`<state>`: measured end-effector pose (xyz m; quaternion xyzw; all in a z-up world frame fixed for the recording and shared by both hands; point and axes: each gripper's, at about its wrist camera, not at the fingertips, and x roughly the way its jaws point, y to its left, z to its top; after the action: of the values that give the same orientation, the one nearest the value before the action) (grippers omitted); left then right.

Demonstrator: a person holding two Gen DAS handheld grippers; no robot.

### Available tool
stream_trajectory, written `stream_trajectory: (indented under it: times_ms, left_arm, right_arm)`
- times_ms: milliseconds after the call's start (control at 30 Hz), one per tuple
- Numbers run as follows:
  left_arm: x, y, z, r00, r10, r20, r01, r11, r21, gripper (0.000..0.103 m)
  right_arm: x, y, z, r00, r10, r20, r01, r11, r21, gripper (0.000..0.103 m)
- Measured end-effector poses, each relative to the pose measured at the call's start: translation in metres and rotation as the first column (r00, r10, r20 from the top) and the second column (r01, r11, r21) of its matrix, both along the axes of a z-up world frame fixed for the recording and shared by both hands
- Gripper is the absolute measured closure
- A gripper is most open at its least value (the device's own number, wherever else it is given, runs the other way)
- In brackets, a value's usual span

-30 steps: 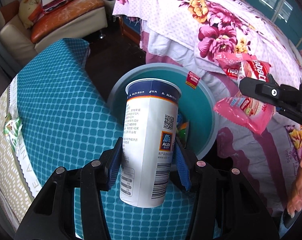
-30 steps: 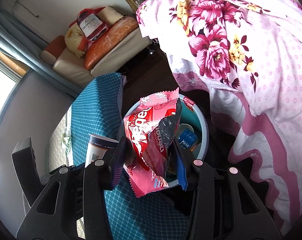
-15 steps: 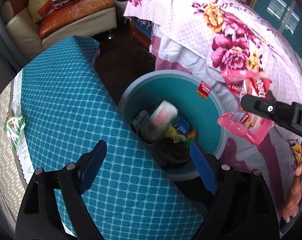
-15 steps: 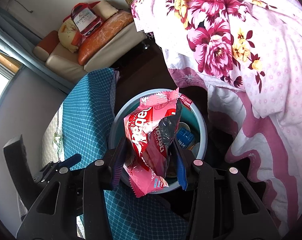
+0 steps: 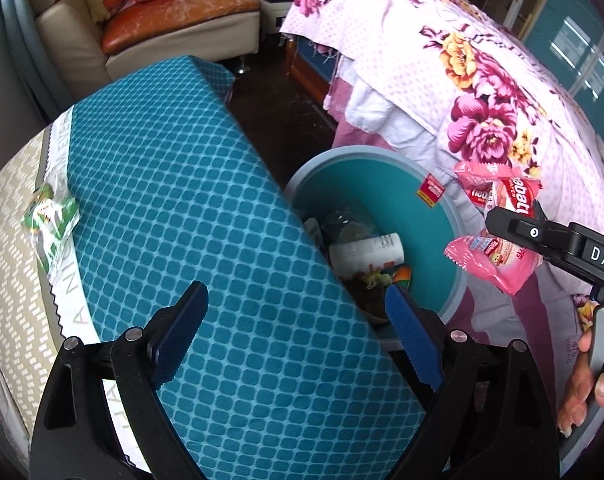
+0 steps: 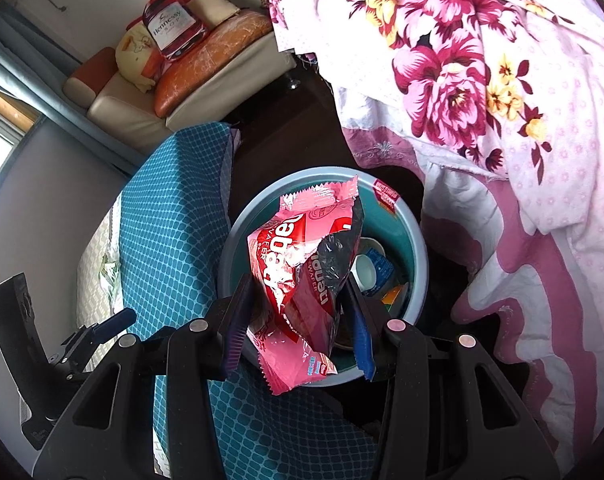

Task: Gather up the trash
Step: 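Open left tool to drop the can while right tool releases the wrapper into the bin, then move both open tools back over the bed toward the white tissue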

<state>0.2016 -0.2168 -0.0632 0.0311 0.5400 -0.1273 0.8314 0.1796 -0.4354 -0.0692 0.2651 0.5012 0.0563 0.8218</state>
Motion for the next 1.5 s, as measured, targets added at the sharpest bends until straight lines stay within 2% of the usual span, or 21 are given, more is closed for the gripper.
stream_trajectory:
  times_ms: [133,233,300,467,867,1200,1500]
  left_arm:
    - [-0.001,0.009,-0.002,1.0,0.012,-0.011,-0.012,1.0,-0.011,0.012]
    - [-0.001,0.013,-0.003,1.0,0.016,-0.018,-0.017,1.0,-0.016,0.012]
    - [-0.002,0.014,-0.004,1.0,0.016,-0.022,-0.016,1.0,-0.017,0.012]
    - [-0.005,0.023,-0.008,0.999,0.026,-0.041,-0.027,0.999,-0.024,0.012]
    - [-0.022,0.046,-0.002,0.998,0.051,-0.039,-0.053,0.997,-0.052,0.012]
    - [-0.046,0.082,0.005,0.996,0.083,-0.019,-0.083,0.996,-0.025,0.012]
    - [-0.064,0.14,0.011,0.986,0.165,-0.015,-0.165,0.985,-0.042,0.012]
  right_arm:
    - [0.002,0.006,0.0,1.0,0.01,-0.011,-0.011,1.0,-0.008,0.059]
    - [0.004,0.011,-0.001,1.0,0.012,-0.024,-0.013,1.0,-0.01,0.05]
    - [0.004,0.012,-0.003,0.999,0.006,-0.036,-0.006,1.0,-0.001,0.038]
    - [0.002,0.015,-0.007,0.998,-0.009,-0.063,0.009,1.0,0.006,0.031]
    - [-0.011,0.035,0.004,0.997,-0.001,-0.079,-0.001,1.0,-0.025,0.026]
    - [-0.019,0.09,0.015,0.991,0.117,-0.072,-0.12,0.992,-0.041,0.026]
    - [-0.024,0.134,0.033,0.979,0.194,-0.057,-0.197,0.979,-0.055,0.025]
